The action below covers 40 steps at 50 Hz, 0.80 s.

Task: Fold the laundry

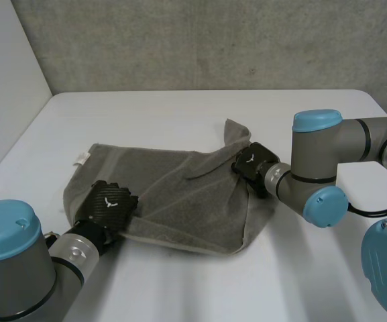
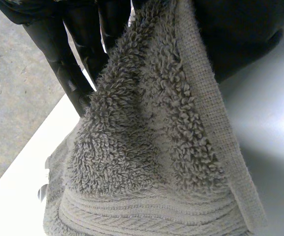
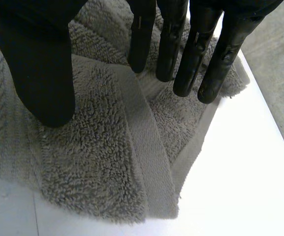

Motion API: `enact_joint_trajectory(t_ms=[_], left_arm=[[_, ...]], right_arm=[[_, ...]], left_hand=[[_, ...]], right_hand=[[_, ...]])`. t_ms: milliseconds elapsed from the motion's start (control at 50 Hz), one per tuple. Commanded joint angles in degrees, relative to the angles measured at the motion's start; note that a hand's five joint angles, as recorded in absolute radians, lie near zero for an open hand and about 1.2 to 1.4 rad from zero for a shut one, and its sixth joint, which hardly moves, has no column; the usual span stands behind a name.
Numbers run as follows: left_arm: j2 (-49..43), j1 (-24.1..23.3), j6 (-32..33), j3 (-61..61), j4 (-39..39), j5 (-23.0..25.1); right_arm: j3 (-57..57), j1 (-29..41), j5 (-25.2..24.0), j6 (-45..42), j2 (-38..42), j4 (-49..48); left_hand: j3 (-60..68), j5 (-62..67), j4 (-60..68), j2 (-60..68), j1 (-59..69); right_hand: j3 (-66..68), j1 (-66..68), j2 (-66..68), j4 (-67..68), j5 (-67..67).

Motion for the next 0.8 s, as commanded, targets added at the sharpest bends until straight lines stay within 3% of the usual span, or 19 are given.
enact_joint_trajectory(t_ms=[20, 360, 400, 440, 520, 740, 780, 800], left_arm=[[0.0, 0.23, 0.0, -0.07, 0.0, 0.0], [0.09, 0.23, 0.0, -0.33, 0.0, -0.09], [0.0, 0.23, 0.0, -0.33, 0.0, -0.09], [0.0, 0.23, 0.0, -0.33, 0.0, -0.09], [0.0, 0.23, 0.0, -0.33, 0.0, -0.09], [-0.53, 1.11, 0.0, 0.02, 0.53, 0.0], [-0.7, 1.46, 0.0, 0.02, 0.97, 0.0], [-0.79, 1.81, 0.0, 0.02, 1.49, 0.0]], right_arm=[[0.61, -0.86, 0.71, 0.31, -0.38, -0.06], [4.31, -2.45, 0.97, 0.84, -3.01, -0.15], [4.66, -2.71, 0.97, 0.84, -3.28, -0.06], [5.44, -3.32, 1.06, 0.93, -4.15, 0.03], [6.42, -4.12, 0.97, 2.51, -6.0, 0.03], [18.63, -11.06, -0.17, 20.0, -20.33, -2.26], [21.71, -12.73, -0.87, 22.64, -22.7, -3.66], [24.75, -14.56, -1.65, 24.81, -24.79, -5.32]], left_hand=[[10.36, 10.55, 10.23, 10.29, 11.64], [10.36, 10.55, 10.23, 10.29, 11.64], [10.36, 10.55, 10.23, 10.29, 11.64], [10.36, 10.55, 10.23, 10.29, 11.64], [10.36, 10.55, 10.23, 10.29, 11.64], [9.2, 9.39, 9.08, 9.13, 10.49], [4.83, 5.02, 4.71, 4.76, 6.12], [-4.33, -4.14, -4.45, -4.4, -3.04]], right_hand=[[19.32, 24.02, 19.68, 19.45, 20.38], [20.86, 25.56, 21.23, 20.99, 21.92], [23.72, 28.42, 24.08, 23.85, 24.78], [46.63, 51.33, 46.99, 46.76, 47.68], [47.72, 52.42, 48.08, 47.85, 48.77], [47.72, 52.42, 48.08, 47.85, 48.77], [47.72, 52.42, 48.08, 47.85, 48.77], [47.72, 52.42, 48.08, 47.85, 48.77]])
